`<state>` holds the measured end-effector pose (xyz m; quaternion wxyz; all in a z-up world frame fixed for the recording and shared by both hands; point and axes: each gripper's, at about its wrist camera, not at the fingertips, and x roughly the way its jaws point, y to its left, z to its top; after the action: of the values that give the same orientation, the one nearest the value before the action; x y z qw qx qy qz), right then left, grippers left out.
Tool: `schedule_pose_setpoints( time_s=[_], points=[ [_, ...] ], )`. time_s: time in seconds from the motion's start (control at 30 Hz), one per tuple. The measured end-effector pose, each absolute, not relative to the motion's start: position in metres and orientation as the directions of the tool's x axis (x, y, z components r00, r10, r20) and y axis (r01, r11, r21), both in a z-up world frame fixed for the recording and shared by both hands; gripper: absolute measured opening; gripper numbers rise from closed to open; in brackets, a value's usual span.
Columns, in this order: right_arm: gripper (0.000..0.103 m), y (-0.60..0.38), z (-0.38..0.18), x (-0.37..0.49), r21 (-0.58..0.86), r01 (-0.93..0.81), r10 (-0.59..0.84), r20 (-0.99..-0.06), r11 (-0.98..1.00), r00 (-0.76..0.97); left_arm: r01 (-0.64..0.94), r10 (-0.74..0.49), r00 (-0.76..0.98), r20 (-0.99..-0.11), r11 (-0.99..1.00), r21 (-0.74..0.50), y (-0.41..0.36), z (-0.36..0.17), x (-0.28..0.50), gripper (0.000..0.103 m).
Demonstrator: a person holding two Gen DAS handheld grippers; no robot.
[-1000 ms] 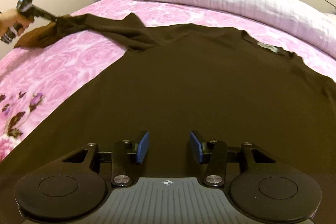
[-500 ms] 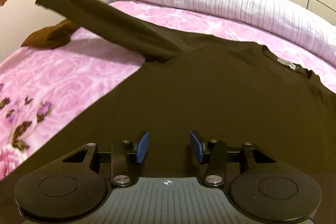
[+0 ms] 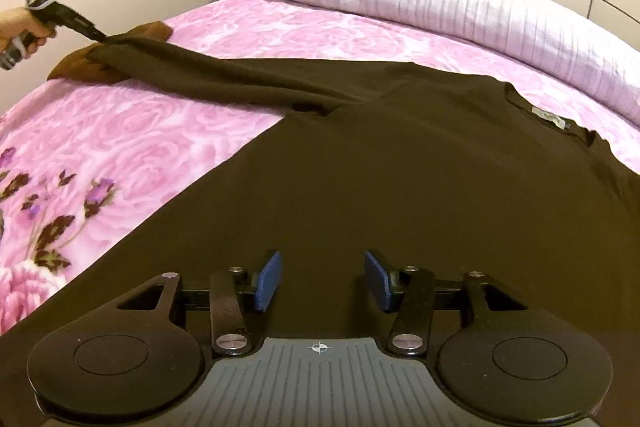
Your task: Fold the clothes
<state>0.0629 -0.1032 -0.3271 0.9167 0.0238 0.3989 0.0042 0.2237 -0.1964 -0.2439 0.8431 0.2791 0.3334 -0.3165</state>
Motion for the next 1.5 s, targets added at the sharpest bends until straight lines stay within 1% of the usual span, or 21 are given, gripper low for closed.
schedule_pose_setpoints(
  time_s=[0.07,0.1,0.13,0.2,0.27,0.3,0.33,0.37,0.57,0.63,0.73,0.8,0.87,0.93,1.03,1.13,1.23,1.3,1.33,1.43,1.5],
  points=[
    [0.052,-0.102,-0.329,0.064,0.054,0.014,0.030,-0.731,0.998,0.682,0.764,-0.390,0.578,-0.717,0.566,0.308,-0.189,-0.236,0.202,0.032],
    [0.052,-0.100,-0.331,0.065,0.057,0.013,0.033,-0.731,0.998,0.681,0.791,-0.408,0.552,-0.728,0.532,0.301,-0.187,-0.236,0.192,0.033],
    [0.052,-0.098,-0.332,0.066,0.063,0.009,0.040,-0.730,0.998,0.682,0.815,-0.423,0.518,-0.744,0.507,0.280,-0.185,-0.238,0.183,0.033],
    [0.053,-0.091,-0.333,0.070,0.075,-0.008,0.060,-0.726,0.997,0.685,0.846,-0.439,0.459,-0.772,0.482,0.229,-0.184,-0.249,0.173,0.043],
    [0.053,-0.083,-0.334,0.075,0.072,-0.030,0.073,-0.724,0.997,0.686,0.853,-0.445,0.428,-0.786,0.487,0.189,-0.186,-0.264,0.169,0.043],
    [0.053,-0.079,-0.334,0.078,0.071,-0.042,0.080,-0.723,0.997,0.686,0.852,-0.455,0.419,-0.785,0.497,0.167,-0.186,-0.271,0.170,0.038],
    [0.053,-0.074,-0.334,0.081,0.069,-0.053,0.087,-0.722,0.996,0.686,0.851,-0.467,0.410,-0.783,0.504,0.145,-0.186,-0.276,0.171,0.029],
    [0.053,-0.071,-0.333,0.083,0.065,-0.065,0.092,-0.721,0.996,0.687,0.854,-0.484,0.398,-0.779,0.506,0.122,-0.186,-0.278,0.171,0.010],
    [0.054,-0.066,-0.323,0.092,0.023,-0.110,0.095,-0.700,0.994,0.708,0.841,-0.611,0.361,-0.705,0.540,-0.037,-0.150,-0.226,0.169,0.009],
    [0.054,-0.070,-0.326,0.097,0.031,-0.090,0.086,-0.704,0.995,0.705,0.820,-0.616,0.369,-0.696,0.568,-0.068,-0.137,-0.209,0.175,0.009],
    [0.054,-0.073,-0.330,0.103,0.056,-0.075,0.093,-0.702,0.996,0.706,0.812,-0.563,0.334,-0.756,0.579,-0.073,-0.135,-0.213,0.182,0.011],
    [0.054,-0.073,-0.330,0.106,0.065,-0.080,0.102,-0.699,0.995,0.708,0.802,-0.506,0.350,-0.789,0.596,-0.027,-0.140,-0.225,0.182,0.010],
    [0.054,-0.075,-0.330,0.107,0.087,-0.082,0.119,-0.700,0.993,0.704,0.785,-0.433,0.411,-0.802,0.615,0.070,-0.144,-0.240,0.179,0.010],
    [0.054,-0.076,-0.331,0.107,0.105,-0.086,0.136,-0.708,0.991,0.693,0.772,-0.400,0.429,-0.810,0.628,0.099,-0.143,-0.254,0.179,0.011],
    [0.054,-0.084,-0.335,0.100,0.125,-0.065,0.136,-0.725,0.990,0.676,0.740,-0.404,0.449,-0.797,0.668,0.079,-0.130,-0.259,0.177,0.013],
    [0.055,-0.108,-0.336,0.081,0.198,0.007,0.140,-0.717,0.980,0.683,0.750,-0.457,0.455,-0.764,0.659,0.053,-0.127,-0.251,0.166,0.015],
    [0.055,-0.137,-0.339,0.059,0.268,0.091,0.131,-0.704,0.959,0.698,0.773,-0.509,0.451,-0.733,0.634,0.036,-0.135,-0.243,0.157,0.021],
    [0.055,-0.152,-0.339,0.045,0.308,0.125,0.130,-0.689,0.943,0.713,0.782,-0.525,0.457,-0.718,0.622,0.043,-0.149,-0.240,0.160,0.030],
    [0.055,-0.156,-0.338,0.039,0.315,0.138,0.125,-0.686,0.939,0.716,0.784,-0.529,0.460,-0.713,0.618,0.048,-0.156,-0.240,0.163,0.033],
    [0.055,-0.161,-0.333,0.031,0.308,0.152,0.110,-0.688,0.939,0.717,0.776,-0.513,0.481,-0.711,0.626,0.073,-0.177,-0.247,0.178,0.035],
    [0.055,-0.163,-0.331,0.029,0.305,0.155,0.106,-0.690,0.940,0.716,0.754,-0.452,0.498,-0.740,0.647,0.112,-0.188,-0.261,0.191,0.034]
  ],
)
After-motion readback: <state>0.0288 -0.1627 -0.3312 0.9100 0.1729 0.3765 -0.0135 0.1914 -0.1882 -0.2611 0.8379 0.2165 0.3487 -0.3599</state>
